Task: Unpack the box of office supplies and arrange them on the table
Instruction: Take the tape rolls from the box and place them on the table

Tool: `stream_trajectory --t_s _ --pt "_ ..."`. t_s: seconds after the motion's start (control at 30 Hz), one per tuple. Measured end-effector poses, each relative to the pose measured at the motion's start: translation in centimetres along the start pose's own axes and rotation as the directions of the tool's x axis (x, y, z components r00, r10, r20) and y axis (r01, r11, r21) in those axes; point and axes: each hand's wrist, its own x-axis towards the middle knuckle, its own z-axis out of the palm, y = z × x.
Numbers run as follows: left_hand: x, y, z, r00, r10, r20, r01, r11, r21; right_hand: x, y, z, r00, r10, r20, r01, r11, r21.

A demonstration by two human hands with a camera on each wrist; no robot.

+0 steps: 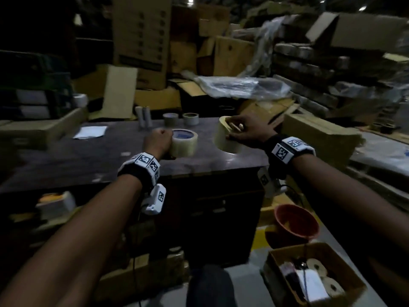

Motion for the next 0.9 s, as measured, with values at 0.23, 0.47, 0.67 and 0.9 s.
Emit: stream_trajectory --t_s 0.23,0.47,0.67,0.9 --pt "0.9 -12.5 -15.3 0.913 -0.190 -0.361 0.257 0.956 0.145 9.0 -16.1 10.6 0.968 -0.205 0.143 0.193 0.977 0.095" --pt "1.2 -19.9 -22.8 0.838 -0.279 -0.469 0.404 0.895 0.189 11.9 -27.0 20.4 0.903 -0.347 0.253 0.350 0.936 0.034" --pt "1.8 -22.8 -23.5 0.864 -0.179 -0.471 0.329 0.908 0.259 12.8 -29.2 22.9 0.884 -0.423 0.201 0.442 0.895 -0.059" --pt "2.2 -21.8 -22.3 0.862 -0.233 -0.451 0.380 0.885 0.269 12.2 -28.8 22.4 0.876 -0.443 0.189 0.463 0.883 -0.081"
